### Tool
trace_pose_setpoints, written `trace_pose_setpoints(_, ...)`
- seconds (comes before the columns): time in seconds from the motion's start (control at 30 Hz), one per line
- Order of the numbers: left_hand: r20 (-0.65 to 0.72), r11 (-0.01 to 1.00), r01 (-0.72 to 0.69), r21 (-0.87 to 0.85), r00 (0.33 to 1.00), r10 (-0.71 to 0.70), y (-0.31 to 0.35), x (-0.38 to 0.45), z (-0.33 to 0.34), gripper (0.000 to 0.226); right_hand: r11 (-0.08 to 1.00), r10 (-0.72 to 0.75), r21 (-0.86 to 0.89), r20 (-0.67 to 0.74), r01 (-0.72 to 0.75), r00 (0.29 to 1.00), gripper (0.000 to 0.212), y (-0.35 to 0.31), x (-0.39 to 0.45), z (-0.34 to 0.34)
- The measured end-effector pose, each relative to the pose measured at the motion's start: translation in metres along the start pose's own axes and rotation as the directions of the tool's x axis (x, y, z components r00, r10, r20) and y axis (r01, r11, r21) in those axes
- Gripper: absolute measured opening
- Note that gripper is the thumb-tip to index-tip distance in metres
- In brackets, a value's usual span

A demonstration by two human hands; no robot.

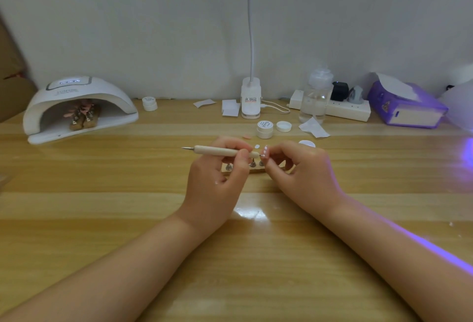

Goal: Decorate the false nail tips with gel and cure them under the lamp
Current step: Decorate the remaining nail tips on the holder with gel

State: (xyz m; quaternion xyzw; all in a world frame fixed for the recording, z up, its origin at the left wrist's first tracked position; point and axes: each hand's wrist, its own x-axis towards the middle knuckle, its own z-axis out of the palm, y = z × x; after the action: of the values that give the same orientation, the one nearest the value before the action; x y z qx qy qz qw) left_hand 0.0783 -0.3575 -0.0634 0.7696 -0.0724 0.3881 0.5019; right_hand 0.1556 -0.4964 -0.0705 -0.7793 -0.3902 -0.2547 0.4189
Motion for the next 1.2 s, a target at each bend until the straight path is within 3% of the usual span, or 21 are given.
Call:
trace_pose_setpoints(0.4,0.003,1.0,-0.006,0.012,1.0,0.006,0.0003,-0.0002,0.0005,0.01,1.0,-0.002,0.003,-0.002,0.002,1.0,0.004,0.0017,0.0002,0.0014)
trace_pose_setpoints(0.57,0.006,0.999,0.002,0.035,1.0,-0.002,0.0002,0.0001,0.0004,0.019,1.0,-0.007,-0.003,0.001,0.007,1.0,0.004,0.0019,0.0002,0.0018)
trace_pose_setpoints(0.93,0.017,1.0,-0.009,0.024,1.0,0.008,0.0017,-0.0001,0.0003,0.01,1.0,-0.017,-0.024,0.004,0.017,1.0,0.004,0.0016,0.0001,0.0016)
trace_pose_setpoints(1.2,-0.001,0.999,0.0,0.045,1.0,0.0,0.0012,-0.0005,0.0013,0.02,1.0,-0.008,-0.014,0.017,0.008,1.0,0.005,0.0019,-0.0002,0.001)
